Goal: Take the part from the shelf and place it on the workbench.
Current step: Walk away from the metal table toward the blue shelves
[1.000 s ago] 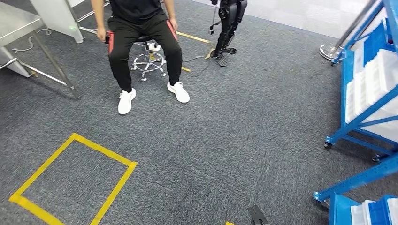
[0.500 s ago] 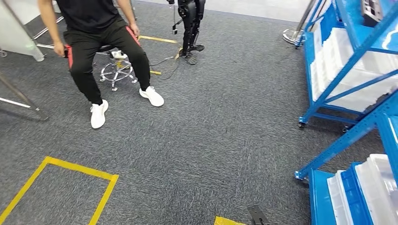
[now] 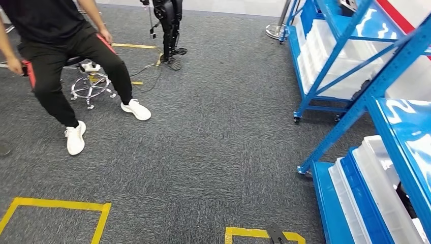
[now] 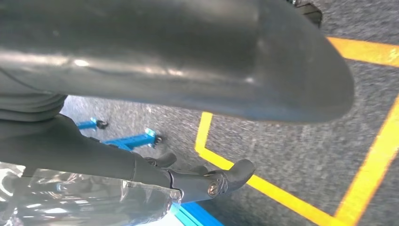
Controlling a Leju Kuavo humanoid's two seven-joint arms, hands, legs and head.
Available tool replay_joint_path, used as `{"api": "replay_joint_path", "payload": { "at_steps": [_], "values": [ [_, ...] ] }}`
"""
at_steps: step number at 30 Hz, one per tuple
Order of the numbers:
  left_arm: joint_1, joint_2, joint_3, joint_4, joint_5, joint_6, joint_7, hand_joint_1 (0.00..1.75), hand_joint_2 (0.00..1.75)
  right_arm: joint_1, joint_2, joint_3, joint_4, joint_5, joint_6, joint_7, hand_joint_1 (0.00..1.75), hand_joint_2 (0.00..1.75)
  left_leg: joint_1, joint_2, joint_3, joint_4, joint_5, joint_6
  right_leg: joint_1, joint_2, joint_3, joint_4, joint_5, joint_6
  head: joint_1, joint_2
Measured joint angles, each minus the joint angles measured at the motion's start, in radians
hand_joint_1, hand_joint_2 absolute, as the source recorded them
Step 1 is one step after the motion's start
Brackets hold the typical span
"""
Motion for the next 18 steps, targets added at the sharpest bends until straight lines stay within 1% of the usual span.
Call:
{"api": "replay_joint_path", "payload": {
  "at_steps": [1,2,3,4,5,6,7,8,9,10,11,12,13,14,15,16,17,18],
  "values": [
    [0.000,0.000,0.000,0.000,0.002,0.003,-0.002,0.00,0.00,0.000,-0.001,0.000,0.000,0.002,0.001,-0.001,0.00,0.00,0.000,0.011,0.002,0.000,-0.001,-0.002,0.000,-0.013,0.037,-0.064,0.024,0.007,0.000,0.000],
    [-0.001,-0.001,0.000,0.000,0.004,0.006,-0.006,0.00,0.00,-0.001,-0.002,0.000,0.000,0.004,0.003,-0.002,0.00,0.00,-0.001,0.021,0.005,0.000,-0.004,-0.005,0.002,-0.039,0.076,-0.136,0.044,0.008,0.000,0.000],
    [-0.001,-0.001,0.000,0.000,0.005,0.009,-0.010,0.00,0.00,-0.003,-0.002,0.001,0.000,0.006,0.005,-0.004,0.00,0.00,-0.004,0.031,0.008,0.000,-0.007,-0.010,0.007,-0.062,0.109,-0.193,0.060,0.005,0.000,0.000],
    [0.000,-0.001,0.000,0.000,0.006,0.012,-0.015,0.00,0.00,-0.005,-0.003,0.001,0.000,0.008,0.007,-0.005,0.00,0.00,-0.007,0.040,0.011,0.000,-0.009,-0.015,0.012,-0.078,0.129,-0.227,0.069,-0.002,0.000,0.000],
    [0.000,-0.001,0.000,0.000,0.006,0.014,-0.018,0.00,0.00,-0.007,-0.003,0.001,0.000,0.009,0.009,-0.006,0.00,0.00,-0.009,0.049,0.014,-0.001,-0.011,-0.020,0.017,-0.084,0.133,-0.238,0.070,-0.010,-0.001,0.000],
    [0.000,-0.002,0.000,0.000,0.006,0.015,-0.019,0.00,0.00,-0.006,-0.004,0.001,0.000,0.010,0.010,-0.007,0.00,0.00,-0.010,0.059,0.018,-0.004,-0.013,-0.025,0.020,-0.072,0.131,-0.238,0.072,-0.017,-0.001,0.000],
    [-0.001,-0.002,0.000,0.000,0.006,0.015,-0.020,0.00,0.00,-0.005,-0.004,0.002,0.000,0.010,0.011,-0.008,0.00,0.00,-0.009,0.062,0.021,-0.005,-0.015,-0.031,0.015,-0.060,0.131,-0.240,0.074,-0.025,-0.002,0.000],
    [-0.001,-0.003,0.000,0.000,0.006,0.015,-0.020,0.00,0.00,-0.002,-0.004,0.002,0.000,0.011,0.011,-0.008,0.00,0.00,-0.006,0.049,0.022,0.001,-0.023,-0.036,0.010,-0.049,0.133,-0.244,0.076,-0.032,-0.003,0.000],
    [-0.001,-0.004,0.000,0.000,0.006,0.015,-0.021,0.00,0.00,-0.001,-0.004,0.003,0.000,0.011,0.012,-0.008,0.00,0.00,-0.004,0.025,0.015,0.022,-0.040,-0.040,0.004,-0.037,0.135,-0.248,0.079,-0.042,-0.005,0.000],
    [0.000,-0.004,0.000,0.000,0.006,0.016,-0.022,0.00,0.00,-0.002,-0.003,0.004,0.000,0.011,0.012,-0.008,0.00,0.00,-0.002,-0.005,-0.003,0.066,-0.068,-0.043,-0.001,-0.025,0.139,-0.251,0.081,-0.051,-0.006,0.000],
    [0.002,-0.003,0.000,0.000,0.006,0.016,-0.022,0.00,0.00,-0.003,-0.003,0.005,0.000,0.012,0.012,-0.009,0.00,0.00,-0.001,-0.033,-0.031,0.126,-0.101,-0.043,-0.001,-0.013,0.139,-0.251,0.082,-0.056,-0.008,0.000],
    [0.004,-0.003,0.000,0.000,0.006,0.016,-0.022,0.00,0.00,-0.004,-0.003,0.006,0.000,0.012,0.012,-0.009,0.00,0.00,-0.001,-0.046,-0.064,0.194,-0.132,-0.043,0.001,0.000,0.138,-0.251,0.082,-0.061,-0.009,0.000],
    [0.006,-0.002,0.000,0.000,0.006,0.016,-0.022,0.00,0.00,-0.004,-0.003,0.006,0.000,0.012,0.012,-0.009,0.00,0.00,-0.001,-0.053,-0.092,0.247,-0.149,-0.044,0.002,0.015,0.139,-0.250,0.082,-0.061,-0.009,0.000],
    [0.007,-0.002,0.000,0.000,0.006,0.016,-0.022,0.00,0.00,-0.002,-0.002,0.007,0.000,0.012,0.012,-0.009,0.00,0.00,0.000,-0.055,-0.107,0.269,-0.146,-0.045,0.002,0.029,0.139,-0.250,0.082,-0.061,-0.009,0.000],
    [0.007,-0.002,0.000,0.000,0.006,0.016,-0.022,0.00,0.00,-0.001,-0.002,0.007,0.000,0.012,0.013,-0.009,0.00,0.00,0.001,-0.056,-0.104,0.254,-0.123,-0.045,0.002,0.045,0.141,-0.250,0.082,-0.061,-0.009,0.000],
    [0.007,-0.001,0.000,0.000,0.006,0.016,-0.022,0.00,0.00,0.000,-0.002,0.007,0.000,0.011,0.013,-0.009,0.00,0.00,0.004,-0.062,-0.084,0.203,-0.086,-0.046,0.001,0.060,0.142,-0.248,0.081,-0.060,-0.009,0.000],
    [0.008,0.000,0.000,0.000,0.006,0.015,-0.022,0.00,0.00,0.001,-0.002,0.007,0.000,0.010,0.014,-0.009,0.00,0.00,0.010,-0.084,-0.056,0.138,-0.049,-0.047,0.001,0.075,0.142,-0.245,0.081,-0.058,-0.009,0.000],
    [0.008,0.000,0.000,0.000,0.006,0.014,-0.021,0.00,0.00,-0.001,-0.002,0.007,0.000,0.008,0.015,-0.009,0.00,0.00,0.015,-0.110,-0.031,0.079,-0.024,-0.048,0.003,0.088,0.139,-0.239,0.079,-0.054,-0.009,0.000]
  ]
}}
